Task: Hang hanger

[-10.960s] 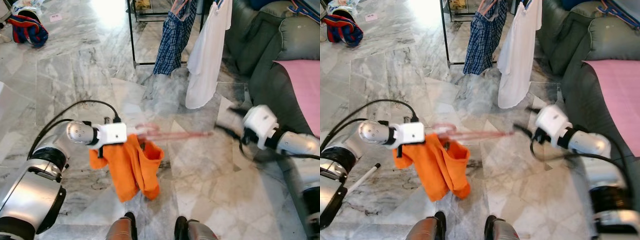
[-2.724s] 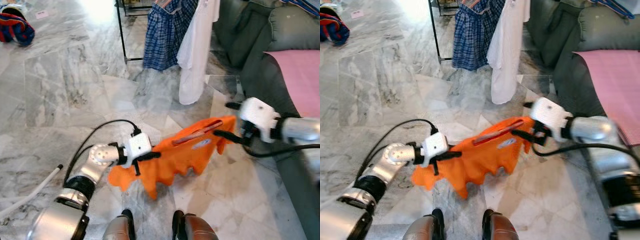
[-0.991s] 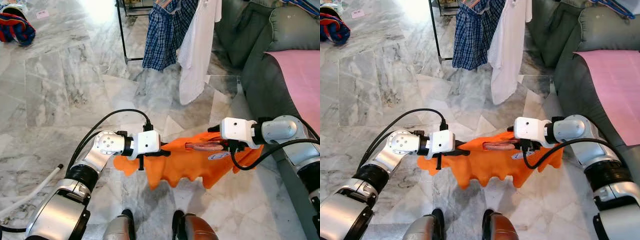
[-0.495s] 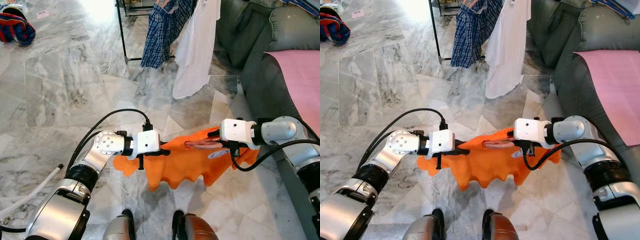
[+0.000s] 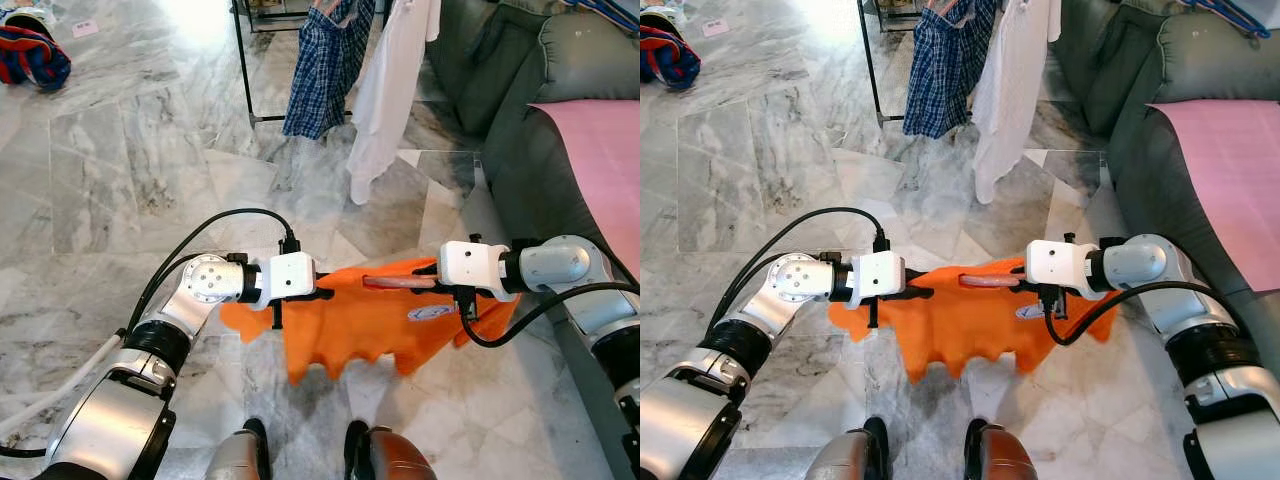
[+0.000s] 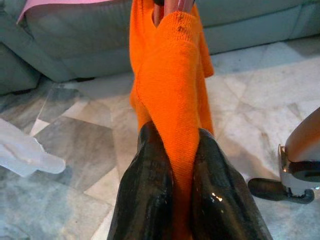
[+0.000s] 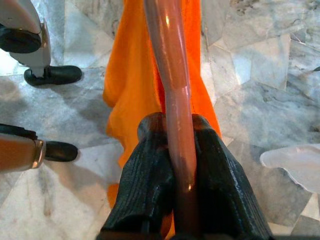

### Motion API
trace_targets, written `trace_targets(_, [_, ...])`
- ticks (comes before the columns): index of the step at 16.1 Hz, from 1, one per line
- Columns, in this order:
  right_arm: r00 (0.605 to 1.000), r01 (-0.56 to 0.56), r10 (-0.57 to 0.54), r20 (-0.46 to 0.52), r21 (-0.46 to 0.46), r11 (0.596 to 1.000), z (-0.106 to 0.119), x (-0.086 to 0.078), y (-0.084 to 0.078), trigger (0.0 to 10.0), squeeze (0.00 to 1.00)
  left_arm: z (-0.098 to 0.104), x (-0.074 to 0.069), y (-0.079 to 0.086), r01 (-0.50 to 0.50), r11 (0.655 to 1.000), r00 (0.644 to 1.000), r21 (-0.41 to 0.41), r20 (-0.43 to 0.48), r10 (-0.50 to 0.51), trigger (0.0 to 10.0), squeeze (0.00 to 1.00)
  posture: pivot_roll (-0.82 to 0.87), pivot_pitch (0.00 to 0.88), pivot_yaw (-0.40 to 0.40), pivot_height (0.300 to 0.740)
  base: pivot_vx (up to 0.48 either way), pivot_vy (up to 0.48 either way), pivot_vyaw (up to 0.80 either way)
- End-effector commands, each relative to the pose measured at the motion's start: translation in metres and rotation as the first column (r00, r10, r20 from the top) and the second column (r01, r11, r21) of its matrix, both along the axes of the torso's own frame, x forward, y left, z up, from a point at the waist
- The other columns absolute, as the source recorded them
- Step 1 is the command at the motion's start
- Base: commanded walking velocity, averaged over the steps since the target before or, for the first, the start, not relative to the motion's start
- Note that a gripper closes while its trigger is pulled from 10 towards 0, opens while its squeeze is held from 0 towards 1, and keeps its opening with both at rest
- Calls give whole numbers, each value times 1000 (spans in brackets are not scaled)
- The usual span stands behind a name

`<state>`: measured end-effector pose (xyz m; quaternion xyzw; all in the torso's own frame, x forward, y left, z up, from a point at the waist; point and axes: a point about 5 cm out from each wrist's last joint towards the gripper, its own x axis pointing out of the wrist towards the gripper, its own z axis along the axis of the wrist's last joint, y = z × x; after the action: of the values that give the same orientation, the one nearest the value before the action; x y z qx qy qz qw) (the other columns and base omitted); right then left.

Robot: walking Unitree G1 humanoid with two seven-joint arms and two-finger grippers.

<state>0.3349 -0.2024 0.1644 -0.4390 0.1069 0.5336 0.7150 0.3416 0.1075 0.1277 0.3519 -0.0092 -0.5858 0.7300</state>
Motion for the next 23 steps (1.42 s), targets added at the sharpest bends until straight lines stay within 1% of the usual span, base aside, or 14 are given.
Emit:
trace_targets(1, [998, 55, -55, -6, -6, 998, 1, -2, -16, 0, 0, -8, 1, 27, -87, 995, 996, 55, -29, 88, 0, 0, -17, 275, -11, 740, 0, 0, 0])
trace_targets(2, [998, 56, -57, -6, -5, 998, 1, -3, -17, 0, 0, -8, 2, 30, -99, 993, 995, 63, -20, 101, 118, 0, -16, 275, -11, 740, 0, 0, 0])
trace_targets(3, [998, 58, -58, -5, -4, 998, 0, -3, -17, 0, 0, -7, 3, 31, -112, 992, 994, 59, -11, 113, 2039, 0, -15, 274, -10, 740, 0, 0, 0])
trace_targets(4, [998, 59, -59, -4, -2, 998, 0, -3, -16, 0, 0, -6, 4, 31, -121, 991, 993, 54, -6, 122, 2863, 0, -15, 274, -10, 740, 0, 0, 0])
trace_targets(5, [998, 60, -60, -4, 1, 998, -1, -2, -15, 0, 0, -6, 5, 31, -126, 991, 992, 49, 3, 126, 4431, 0, -14, 274, -10, 740, 0, 0, 0])
trace_targets(6, [998, 58, -58, -3, 3, 998, -1, -2, -14, 0, 0, -6, 5, 29, -126, 991, 992, 38, -3, 126, 8314, 427, -14, 274, -10, 740, 0, 0, 0])
trace_targets(7, [998, 55, -55, -2, 4, 998, -1, -2, -13, 0, 0, -7, 4, 26, -125, 992, 992, 34, 2, 125, 10000, 1000, -14, 275, -9, 740, 0, 0, 0])
trace_targets(11, [998, 55, -55, 3, 5, 998, 0, -2, -13, 0, 0, -11, 3, 23, -133, 990, 991, 38, 20, 132, 10000, 1000, -17, 276, -11, 740, 0, 0, 0])
trace_targets(14, [998, 56, -56, 4, 5, 998, 0, -2, -14, 0, 0, -13, 5, 30, -178, 983, 984, 53, 36, 176, 10000, 1000, -17, 274, -10, 740, 0, 0, 0])
trace_targets(16, [998, 55, -55, 4, 7, 998, -1, -2, -13, 0, 0, -16, 6, 34, -208, 976, 978, 59, 28, 206, 10000, 1000, -18, 273, -9, 740, 0, 0, 0])
trace_targets(17, [998, 57, -57, 4, 9, 998, -2, -3, -13, 0, 0, -16, 7, 36, -241, 970, 970, 44, 42, 239, 10000, 1000, -19, 271, -8, 740, 0, 0, 0])
trace_targets(19, [997, 78, -78, 0, 32, 996, -5, -4, -15, 0, 0, -8, 13, 40, -326, 944, 941, -45, 77, 329, 10000, 1000, -18, 270, -9, 740, 0, 0, 0])
trace_targets(21, [995, 103, -103, -7, 70, 992, -11, -6, -14, 0, 0, -4, 15, 42, -365, 923, 923, -121, 85, 376, 10000, 1000, -19, 266, -9, 740, 0, 0, 0])
trace_targets(23, [991, 135, -135, -12, 97, 986, -20, -8, -13, 0, 0, -1, 14, 42, -383, 904, 908, -192, 101, 406, 10000, 1000, -17, 264, -9, 740, 0, 0, 0])
